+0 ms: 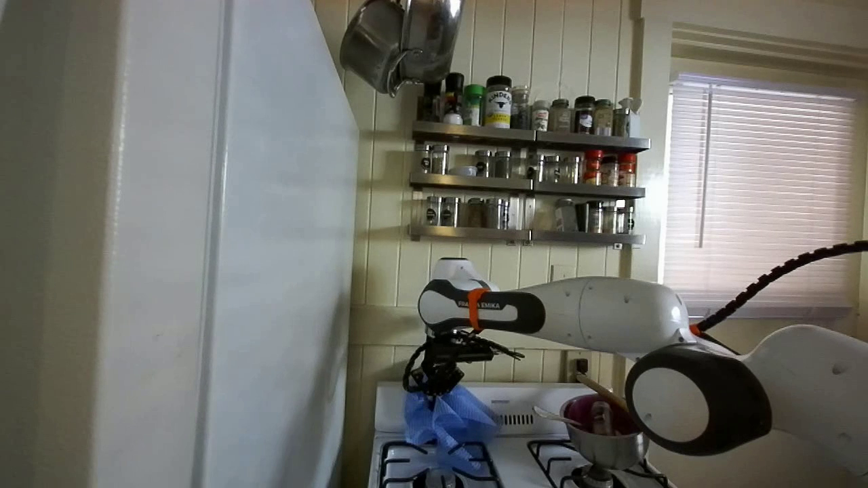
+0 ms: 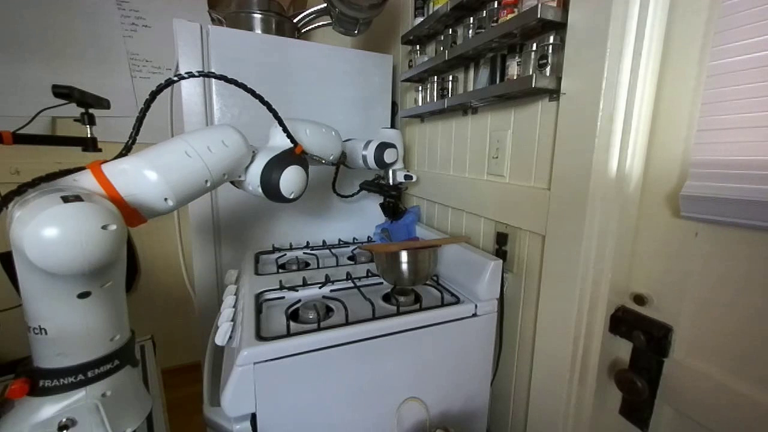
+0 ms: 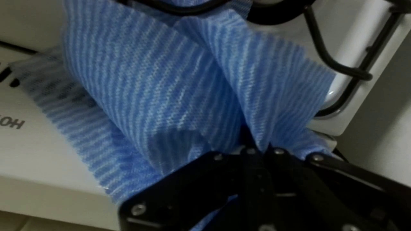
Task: Use the blue fabric to wipe the stove.
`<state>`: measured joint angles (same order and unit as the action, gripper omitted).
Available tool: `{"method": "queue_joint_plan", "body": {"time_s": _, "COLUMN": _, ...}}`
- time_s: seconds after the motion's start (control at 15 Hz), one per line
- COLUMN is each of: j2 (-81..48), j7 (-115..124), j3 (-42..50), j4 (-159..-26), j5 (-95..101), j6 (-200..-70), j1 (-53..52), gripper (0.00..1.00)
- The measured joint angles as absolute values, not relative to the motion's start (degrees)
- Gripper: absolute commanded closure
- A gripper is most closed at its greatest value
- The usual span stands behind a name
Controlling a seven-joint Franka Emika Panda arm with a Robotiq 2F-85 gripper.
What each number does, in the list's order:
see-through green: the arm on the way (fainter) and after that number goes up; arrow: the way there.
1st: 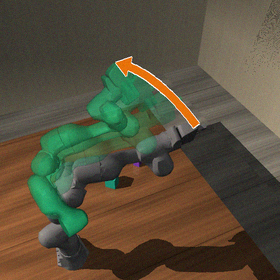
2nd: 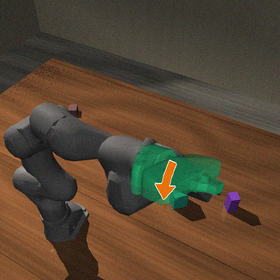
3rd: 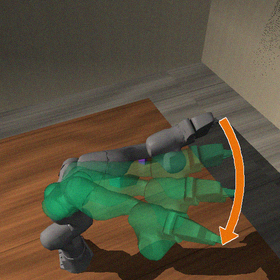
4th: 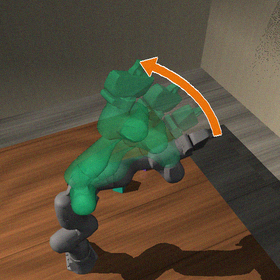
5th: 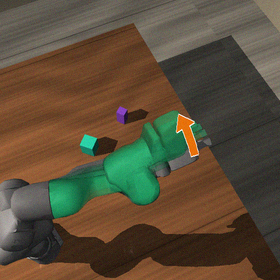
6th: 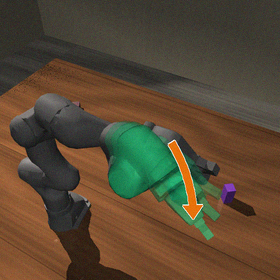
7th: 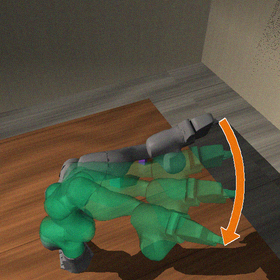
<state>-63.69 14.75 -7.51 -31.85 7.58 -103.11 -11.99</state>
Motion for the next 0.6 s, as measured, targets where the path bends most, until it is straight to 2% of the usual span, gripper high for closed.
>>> {"method": "queue_joint_plan", "body": {"time_s": 0.6, "j2": -63.4, "j7": 30.4, "j3": -3.1, "j4": -31.4, "j5": 7.4, "j6": -101.1, "j1": -10.6, "gripper": 1.00}}
